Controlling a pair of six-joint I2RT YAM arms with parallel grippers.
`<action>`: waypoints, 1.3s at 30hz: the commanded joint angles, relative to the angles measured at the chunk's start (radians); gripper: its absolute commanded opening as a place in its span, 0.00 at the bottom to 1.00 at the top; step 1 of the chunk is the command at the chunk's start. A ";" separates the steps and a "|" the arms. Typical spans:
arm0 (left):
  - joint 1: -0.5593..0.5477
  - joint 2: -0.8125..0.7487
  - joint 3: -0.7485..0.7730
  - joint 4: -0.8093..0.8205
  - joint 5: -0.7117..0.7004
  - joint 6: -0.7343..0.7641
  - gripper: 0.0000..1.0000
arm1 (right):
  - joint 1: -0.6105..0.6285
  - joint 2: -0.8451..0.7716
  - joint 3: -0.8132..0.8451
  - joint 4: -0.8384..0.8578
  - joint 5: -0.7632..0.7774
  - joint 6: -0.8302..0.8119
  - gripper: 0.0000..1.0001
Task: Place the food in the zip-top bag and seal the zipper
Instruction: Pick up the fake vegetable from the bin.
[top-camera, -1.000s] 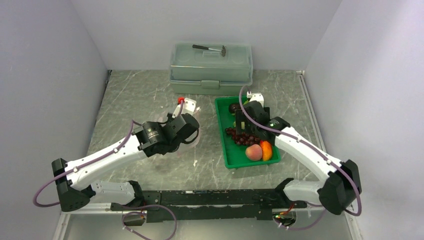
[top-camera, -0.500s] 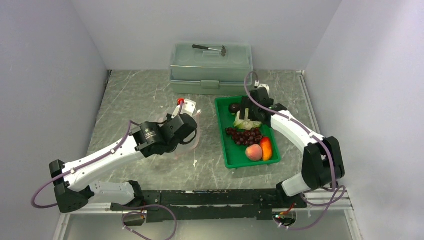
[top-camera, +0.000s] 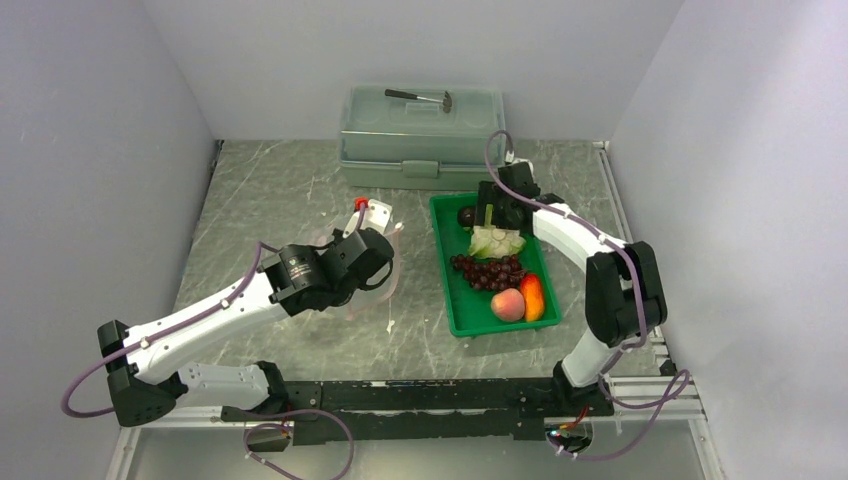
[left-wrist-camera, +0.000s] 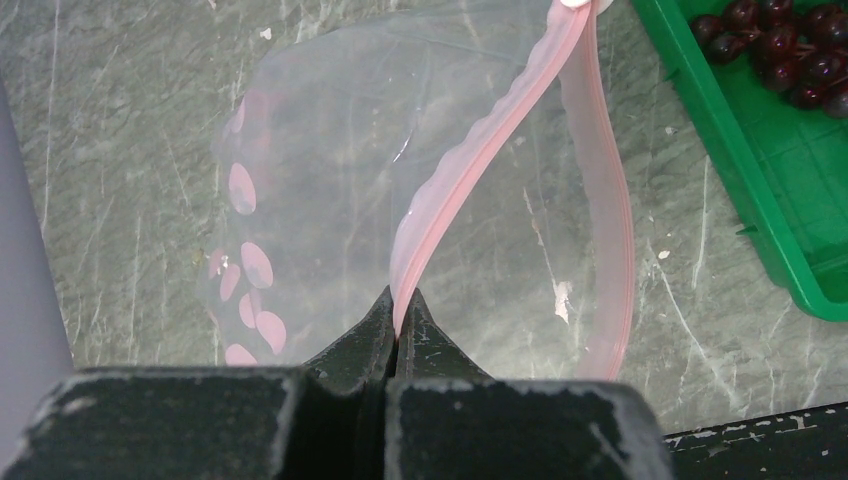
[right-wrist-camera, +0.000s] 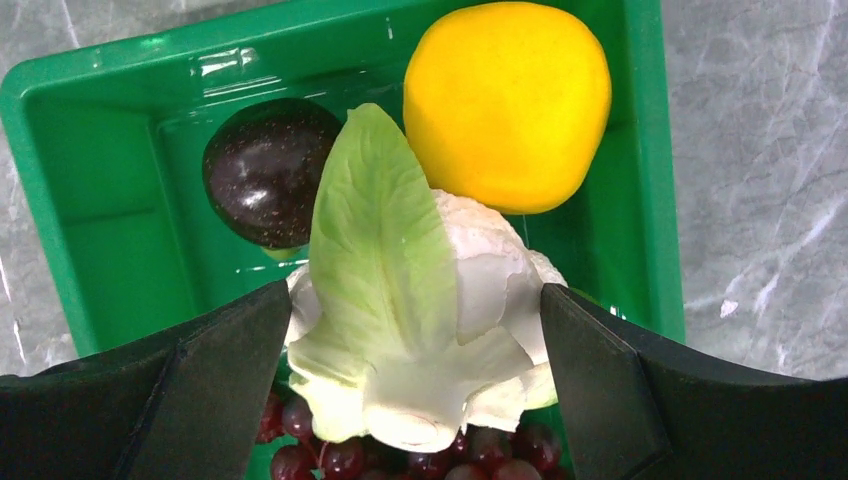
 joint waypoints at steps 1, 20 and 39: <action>0.002 -0.018 -0.001 0.004 -0.006 -0.004 0.00 | -0.007 0.044 0.046 0.041 -0.041 0.004 1.00; 0.002 -0.032 -0.008 0.009 -0.002 -0.009 0.00 | -0.005 0.058 0.020 0.050 -0.084 0.007 0.73; 0.002 -0.024 -0.004 0.017 0.001 -0.008 0.00 | -0.005 -0.231 0.050 0.001 -0.054 0.021 0.51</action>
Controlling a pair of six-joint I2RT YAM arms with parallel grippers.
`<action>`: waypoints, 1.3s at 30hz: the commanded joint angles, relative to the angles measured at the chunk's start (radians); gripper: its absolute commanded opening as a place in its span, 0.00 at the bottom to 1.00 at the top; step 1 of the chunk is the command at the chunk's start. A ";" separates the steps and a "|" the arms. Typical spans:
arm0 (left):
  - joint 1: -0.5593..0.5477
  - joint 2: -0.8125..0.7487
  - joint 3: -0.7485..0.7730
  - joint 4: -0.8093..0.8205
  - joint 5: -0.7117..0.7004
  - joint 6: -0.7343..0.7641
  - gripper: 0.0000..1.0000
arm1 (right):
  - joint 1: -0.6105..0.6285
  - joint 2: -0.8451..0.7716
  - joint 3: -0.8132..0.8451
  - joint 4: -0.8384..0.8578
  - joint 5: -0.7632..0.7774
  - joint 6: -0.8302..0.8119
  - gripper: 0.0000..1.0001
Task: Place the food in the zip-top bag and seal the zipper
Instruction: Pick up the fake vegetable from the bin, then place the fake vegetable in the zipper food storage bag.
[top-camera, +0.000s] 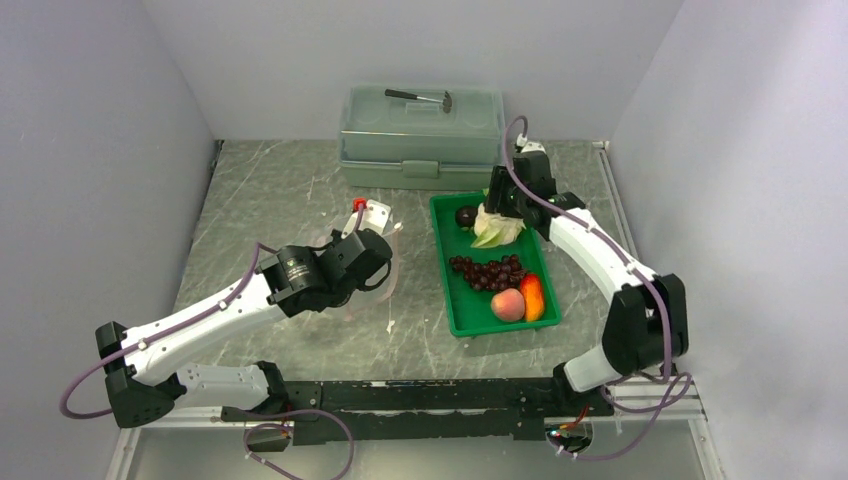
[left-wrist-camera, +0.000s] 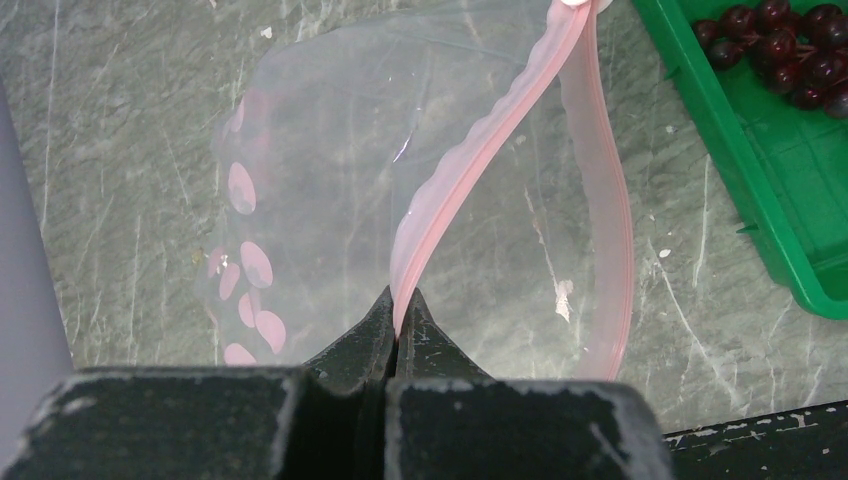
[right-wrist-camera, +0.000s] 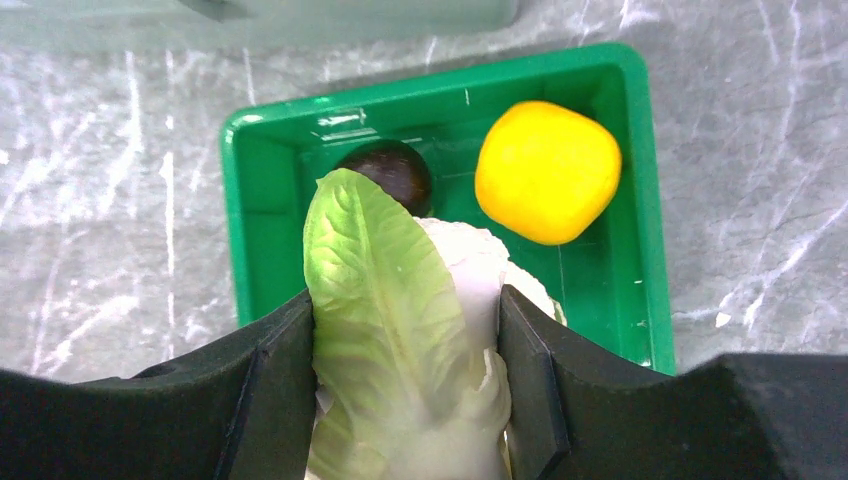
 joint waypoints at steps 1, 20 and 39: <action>0.002 -0.013 0.005 0.018 0.003 -0.007 0.00 | 0.001 -0.106 0.027 0.013 0.004 0.018 0.51; 0.011 0.020 0.047 0.002 0.001 -0.031 0.00 | 0.187 -0.498 -0.173 0.262 -0.254 0.223 0.50; 0.012 0.073 0.153 -0.060 0.029 -0.070 0.00 | 0.441 -0.634 -0.400 0.802 -0.223 0.540 0.47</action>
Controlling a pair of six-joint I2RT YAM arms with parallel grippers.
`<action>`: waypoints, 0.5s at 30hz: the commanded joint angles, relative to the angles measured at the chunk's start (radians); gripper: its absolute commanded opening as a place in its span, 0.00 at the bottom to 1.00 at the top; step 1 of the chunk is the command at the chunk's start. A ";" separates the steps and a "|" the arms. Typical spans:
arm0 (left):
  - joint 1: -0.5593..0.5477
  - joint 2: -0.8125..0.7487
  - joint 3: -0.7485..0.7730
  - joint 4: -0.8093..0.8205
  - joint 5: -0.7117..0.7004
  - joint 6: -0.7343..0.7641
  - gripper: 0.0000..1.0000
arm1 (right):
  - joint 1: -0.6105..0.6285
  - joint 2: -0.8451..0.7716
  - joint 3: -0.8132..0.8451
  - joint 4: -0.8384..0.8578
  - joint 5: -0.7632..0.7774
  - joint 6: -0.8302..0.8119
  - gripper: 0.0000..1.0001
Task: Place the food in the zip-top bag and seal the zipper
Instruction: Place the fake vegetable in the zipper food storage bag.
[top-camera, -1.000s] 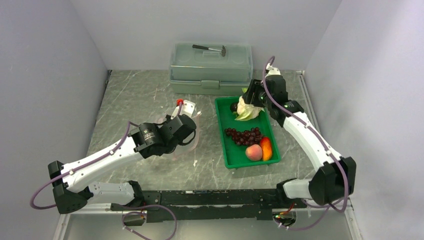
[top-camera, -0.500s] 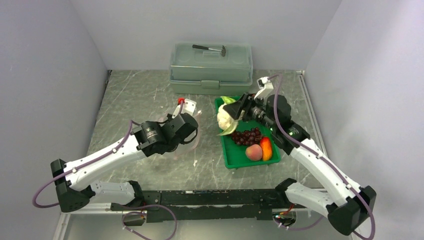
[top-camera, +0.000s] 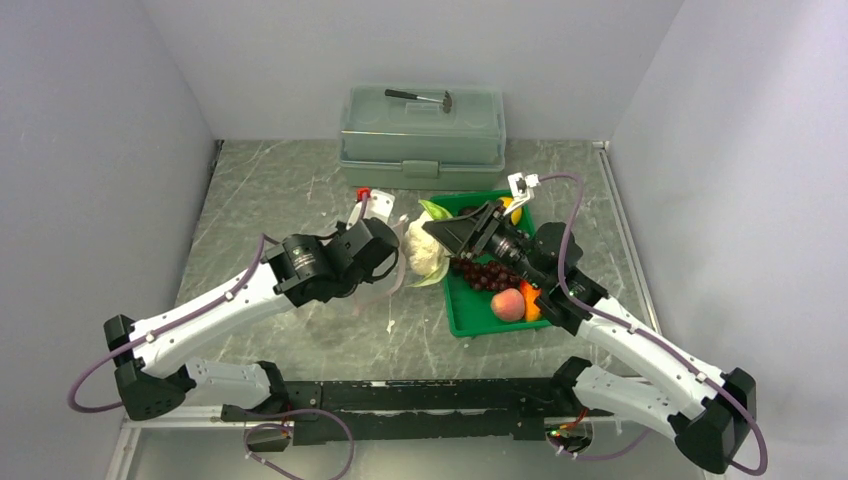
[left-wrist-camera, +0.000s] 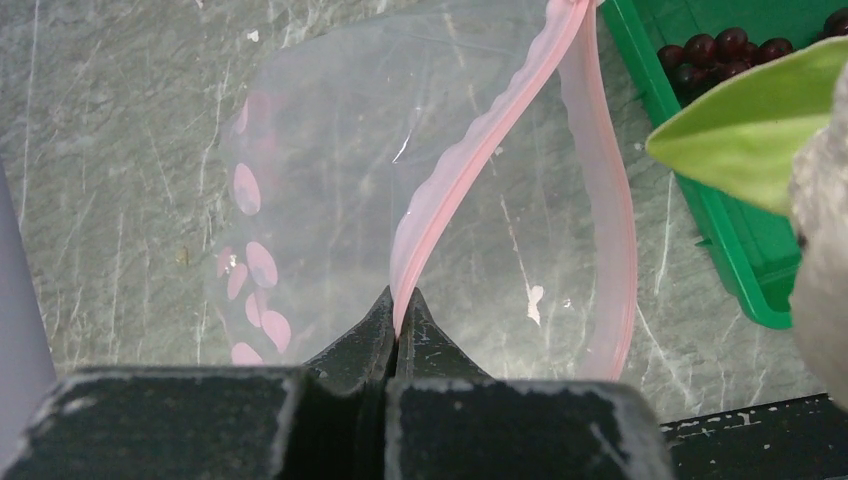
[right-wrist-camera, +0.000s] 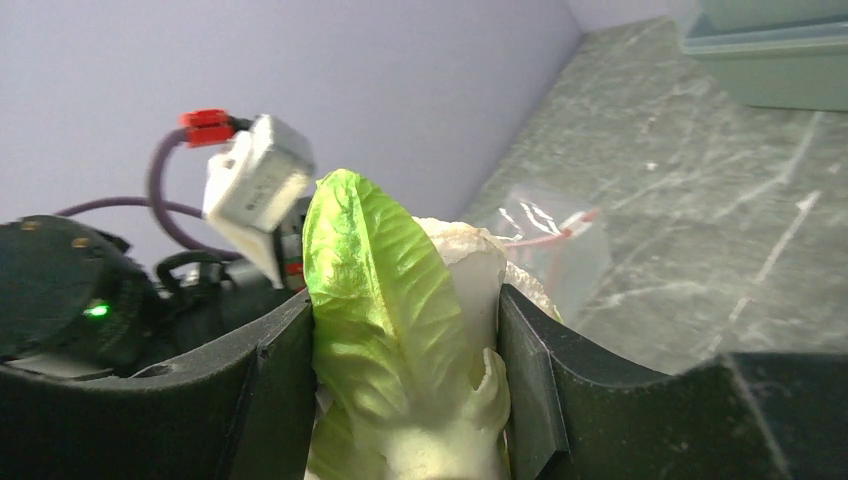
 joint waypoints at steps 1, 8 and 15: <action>0.004 0.015 0.049 -0.013 0.009 -0.029 0.00 | 0.030 -0.033 -0.003 0.225 0.009 0.091 0.47; 0.005 0.023 0.061 -0.004 0.036 -0.029 0.00 | 0.080 -0.018 -0.012 0.265 0.058 0.126 0.47; 0.005 0.017 0.081 -0.011 0.048 -0.037 0.00 | 0.098 0.021 -0.060 0.352 0.092 0.170 0.45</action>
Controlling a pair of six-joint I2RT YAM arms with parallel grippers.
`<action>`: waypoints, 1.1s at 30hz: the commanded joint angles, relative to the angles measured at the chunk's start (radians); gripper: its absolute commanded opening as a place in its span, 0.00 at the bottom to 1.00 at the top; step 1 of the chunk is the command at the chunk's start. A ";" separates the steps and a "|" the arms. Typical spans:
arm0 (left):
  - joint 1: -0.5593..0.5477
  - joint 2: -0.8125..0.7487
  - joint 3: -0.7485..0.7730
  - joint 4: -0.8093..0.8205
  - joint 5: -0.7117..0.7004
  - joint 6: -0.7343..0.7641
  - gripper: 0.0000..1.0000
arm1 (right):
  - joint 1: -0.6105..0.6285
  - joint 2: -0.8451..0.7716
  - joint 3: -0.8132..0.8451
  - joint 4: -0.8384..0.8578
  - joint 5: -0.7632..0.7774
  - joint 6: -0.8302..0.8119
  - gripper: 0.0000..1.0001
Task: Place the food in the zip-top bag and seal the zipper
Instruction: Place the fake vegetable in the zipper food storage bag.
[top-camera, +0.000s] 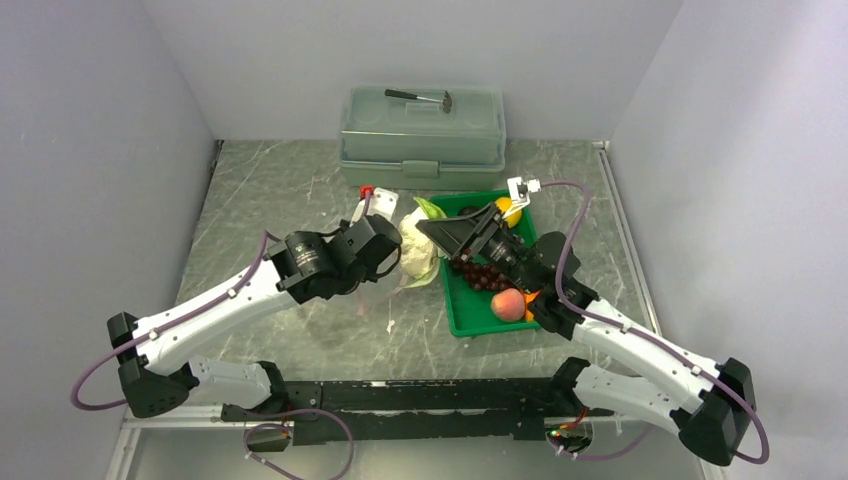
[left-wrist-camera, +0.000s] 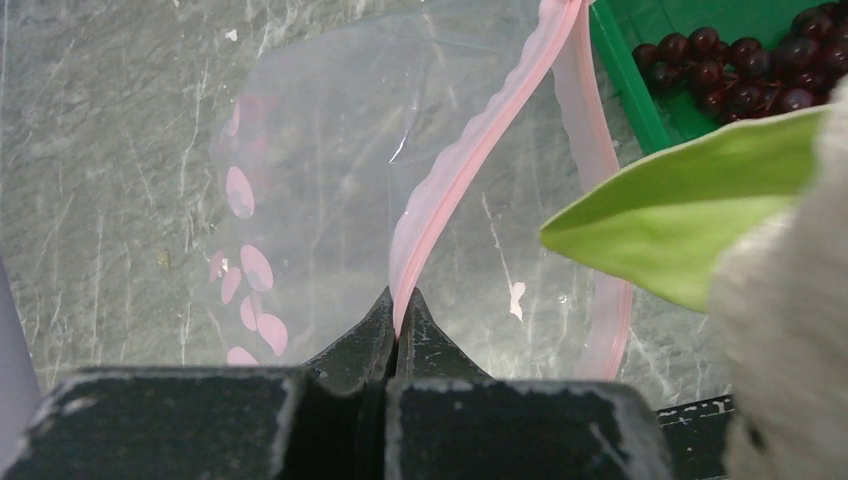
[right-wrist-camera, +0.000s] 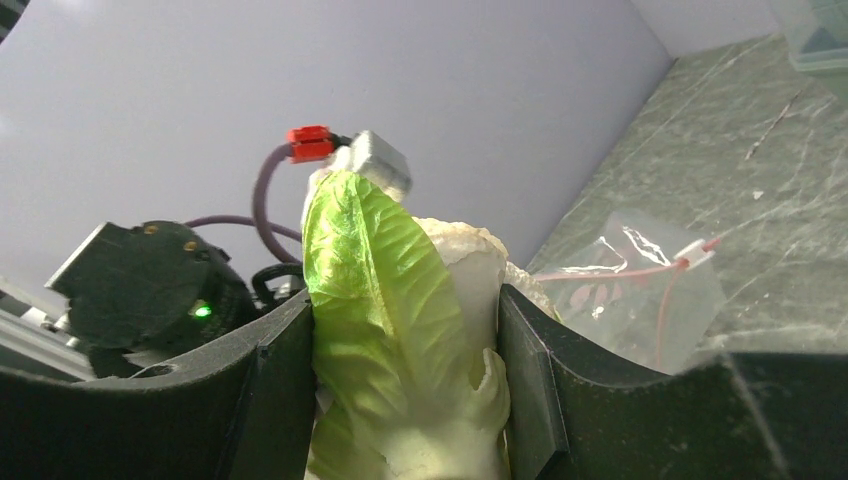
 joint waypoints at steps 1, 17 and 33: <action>0.003 -0.012 0.056 -0.004 0.014 -0.025 0.00 | 0.012 0.021 -0.029 0.159 0.047 0.052 0.45; 0.003 -0.037 0.095 -0.012 0.085 -0.033 0.00 | 0.080 0.178 -0.055 0.275 0.120 0.070 0.43; 0.014 -0.064 0.122 0.004 0.182 -0.030 0.00 | 0.188 0.238 -0.049 0.239 0.318 -0.070 0.43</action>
